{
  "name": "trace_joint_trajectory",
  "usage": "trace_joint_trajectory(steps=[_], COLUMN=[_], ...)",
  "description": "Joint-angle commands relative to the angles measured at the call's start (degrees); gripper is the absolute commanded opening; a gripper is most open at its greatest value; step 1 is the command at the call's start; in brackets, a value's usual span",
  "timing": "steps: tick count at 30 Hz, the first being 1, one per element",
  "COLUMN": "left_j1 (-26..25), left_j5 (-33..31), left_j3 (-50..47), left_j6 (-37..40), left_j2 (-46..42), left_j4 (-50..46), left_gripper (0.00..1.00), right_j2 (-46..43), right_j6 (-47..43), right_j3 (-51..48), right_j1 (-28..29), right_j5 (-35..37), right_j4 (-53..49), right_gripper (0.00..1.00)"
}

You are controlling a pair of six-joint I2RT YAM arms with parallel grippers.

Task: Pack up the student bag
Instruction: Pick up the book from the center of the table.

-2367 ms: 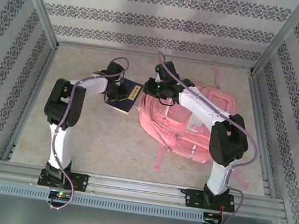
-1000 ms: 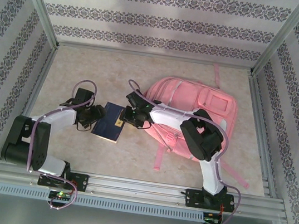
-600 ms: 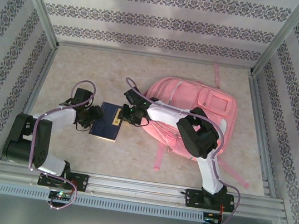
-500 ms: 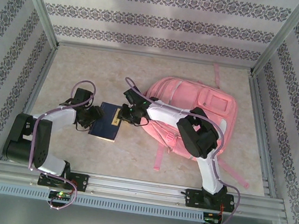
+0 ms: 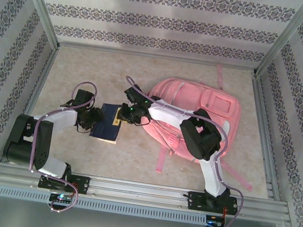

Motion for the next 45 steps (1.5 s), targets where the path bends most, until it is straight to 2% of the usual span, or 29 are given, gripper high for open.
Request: trace_joint_trajectory(steps=[1,4,6,10,12,16,20,24,29,35,45], left_j1=[-4.0,-4.0,-4.0,-4.0,-4.0,-4.0,-3.9,-3.7,-2.9,-2.8,-2.9], left_j5=[10.6,10.4,9.0,2.7,0.5,-1.5,-0.3,1.6,6.6,15.0,26.4], left_j3=[-2.4,-2.5,-2.4,-1.7,-1.8,-2.0,-3.0,-3.6,-7.1,-8.1,-11.0], left_j6=[-1.4,-1.7,-1.5,-0.6,-0.5,0.6,1.1,1.2,-2.8,-5.3,-13.7], left_j2=[6.6,5.4,3.5,-3.4,-7.3,-13.0,-15.7,-15.3,-15.0,-11.8,-5.0], left_j4=[10.8,9.8,7.8,-0.2,-3.1,-8.2,-9.0,-8.1,-0.4,10.4,32.5], left_gripper=[0.54,0.54,0.54,0.64,0.67,0.7,0.72,0.73,0.76,0.81,0.78], right_j2=[1.2,1.0,0.5,-1.4,-2.4,-3.9,-5.3,-8.3,-11.0,-13.8,-17.3], right_j6=[-0.2,-1.3,-2.3,-4.0,-4.3,-4.0,-3.0,-1.5,2.4,2.2,3.0], right_j3=[2.4,2.5,2.3,0.4,-1.2,-3.1,-4.9,-8.4,-14.0,-17.3,-21.1], right_j1=[1.4,1.3,1.1,-0.3,-1.3,-3.8,-6.1,-8.3,-11.2,-12.7,-15.9], right_j5=[-2.7,-1.5,-0.9,-2.4,-4.9,-14.3,-22.9,-26.6,-30.9,-33.6,-35.0], right_j4=[1.5,0.2,-0.5,0.1,2.0,6.7,10.9,14.8,21.7,23.7,25.6], right_gripper=[0.09,0.0,0.0,0.0,0.0,0.0,0.0,0.0,0.0,0.0,0.0])
